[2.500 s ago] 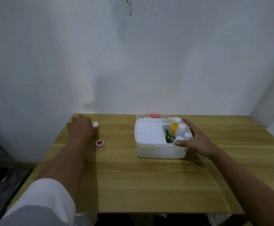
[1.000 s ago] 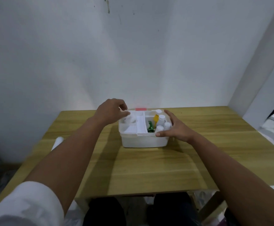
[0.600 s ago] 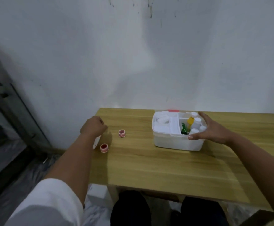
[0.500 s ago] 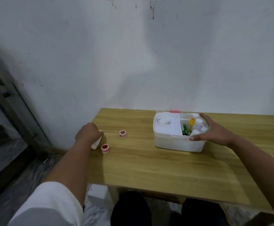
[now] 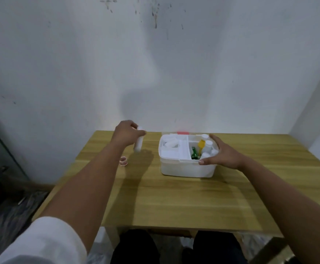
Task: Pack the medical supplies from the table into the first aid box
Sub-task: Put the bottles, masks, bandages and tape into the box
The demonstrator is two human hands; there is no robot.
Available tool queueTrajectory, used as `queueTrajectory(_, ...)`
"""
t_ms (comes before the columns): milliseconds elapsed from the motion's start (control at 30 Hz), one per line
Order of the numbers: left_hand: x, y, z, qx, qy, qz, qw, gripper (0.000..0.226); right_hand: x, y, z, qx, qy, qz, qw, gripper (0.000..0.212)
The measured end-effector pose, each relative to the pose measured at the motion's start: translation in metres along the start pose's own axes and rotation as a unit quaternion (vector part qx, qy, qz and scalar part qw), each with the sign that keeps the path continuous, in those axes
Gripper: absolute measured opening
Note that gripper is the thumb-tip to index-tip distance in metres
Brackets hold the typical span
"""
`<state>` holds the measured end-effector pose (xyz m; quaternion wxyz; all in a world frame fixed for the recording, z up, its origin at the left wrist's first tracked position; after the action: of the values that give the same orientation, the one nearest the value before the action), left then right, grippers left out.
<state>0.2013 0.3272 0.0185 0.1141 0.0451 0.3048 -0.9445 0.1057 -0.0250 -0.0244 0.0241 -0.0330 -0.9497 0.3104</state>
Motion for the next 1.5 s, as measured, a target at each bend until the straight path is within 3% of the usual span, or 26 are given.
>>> queueTrajectory(100,0.011,0.034,0.055,0.029,0.054,-0.040,0.997,0.040,0.002,0.000,-0.001,0.003,0.006,0.001,1.000,0.154)
queueTrajectory(300,0.032,0.096,0.101,-0.122,0.167,-0.059,0.976,0.050,0.004,0.000,0.001,-0.004,0.015,0.010,1.000,0.153)
queueTrajectory(600,0.039,0.119,0.099,-0.169,0.178,-0.045,0.968,0.053,0.005,0.005,0.014,-0.022,-0.016,0.044,0.999,0.136)
queueTrajectory(733,0.033,0.096,0.095,-0.183,0.180,-0.005,0.966,0.053,0.008,0.006,0.018,-0.015,-0.050,0.107,0.993,0.145)
queueTrajectory(1033,0.005,0.026,0.031,-0.163,0.087,0.048,0.982,0.050,0.010,0.006,0.017,-0.010,-0.120,0.161,0.980,0.127)
queueTrajectory(1167,-0.006,-0.005,-0.026,-0.175,0.019,0.043,0.983,0.040,0.012,0.008,0.015,-0.014,-0.129,0.171,0.977,0.134)
queueTrajectory(1333,-0.008,-0.028,-0.091,-0.247,-0.051,-0.003,0.968,0.023,0.011,0.009,0.016,-0.015,-0.134,0.174,0.976,0.132)
queueTrajectory(1500,0.004,-0.043,-0.108,-0.286,-0.134,-0.123,0.941,0.057,0.011,0.009,0.017,-0.016,-0.128,0.174,0.976,0.128)
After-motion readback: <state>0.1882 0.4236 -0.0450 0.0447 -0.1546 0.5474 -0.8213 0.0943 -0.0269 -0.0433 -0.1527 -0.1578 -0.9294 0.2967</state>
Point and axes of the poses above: each hand's wrist, its own x-axis away from the middle knuckle, its own y-axis out of the palm, z = x × y, the point moved 3 cm from there along -x, towards the middle knuckle, and after that the axes turned 9 degrees about z, right-handed, at the moved point
